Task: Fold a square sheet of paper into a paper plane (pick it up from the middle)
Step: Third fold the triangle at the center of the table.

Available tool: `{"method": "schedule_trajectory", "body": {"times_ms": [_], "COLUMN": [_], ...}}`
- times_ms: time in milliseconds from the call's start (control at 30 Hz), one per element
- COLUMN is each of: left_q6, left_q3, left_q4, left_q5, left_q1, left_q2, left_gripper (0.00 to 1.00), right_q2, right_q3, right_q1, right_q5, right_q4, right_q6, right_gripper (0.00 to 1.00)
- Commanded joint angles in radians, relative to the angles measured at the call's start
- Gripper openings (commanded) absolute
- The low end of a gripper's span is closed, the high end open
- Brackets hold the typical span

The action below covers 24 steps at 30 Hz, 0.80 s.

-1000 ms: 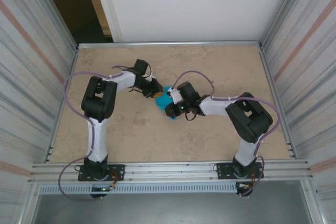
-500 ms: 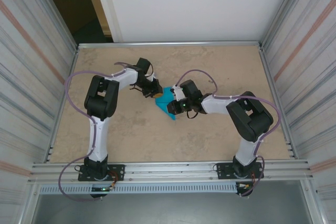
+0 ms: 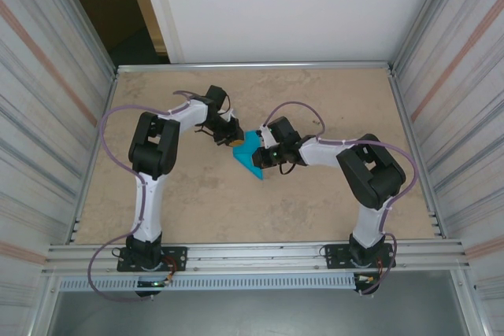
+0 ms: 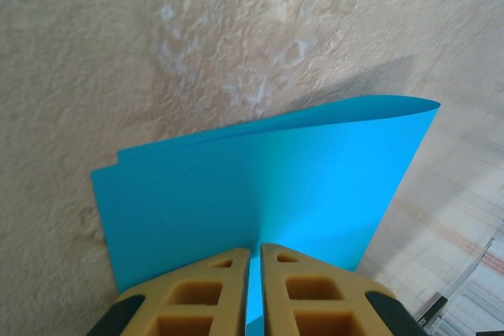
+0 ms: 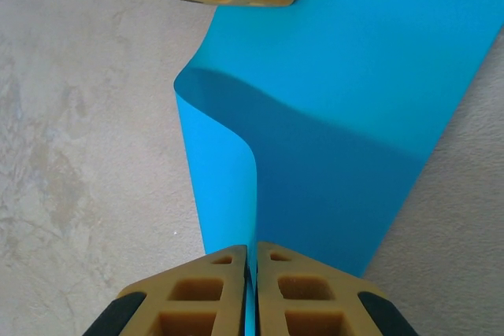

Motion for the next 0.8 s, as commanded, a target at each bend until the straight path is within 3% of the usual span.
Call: {"method": "schedule_trajectory", "body": {"times_ms": [0,767], "left_q6": [0.030,0.009], "left_q3": [0.009,0.039], "left_q4": [-0.062,-0.034], "left_q5": [-0.040,0.004], "left_q1": [-0.006,-0.001], "left_q2": [0.050,0.010], "left_gripper": [0.14,0.16], "right_q2": [0.024,0.063], "right_q3": [0.037,0.044], "right_q1": [-0.005,-0.002], "right_q5": [0.016,0.009], "right_q4": [-0.046,-0.056], "right_q6": [-0.013,-0.004], "right_gripper": [0.11,0.11]}}
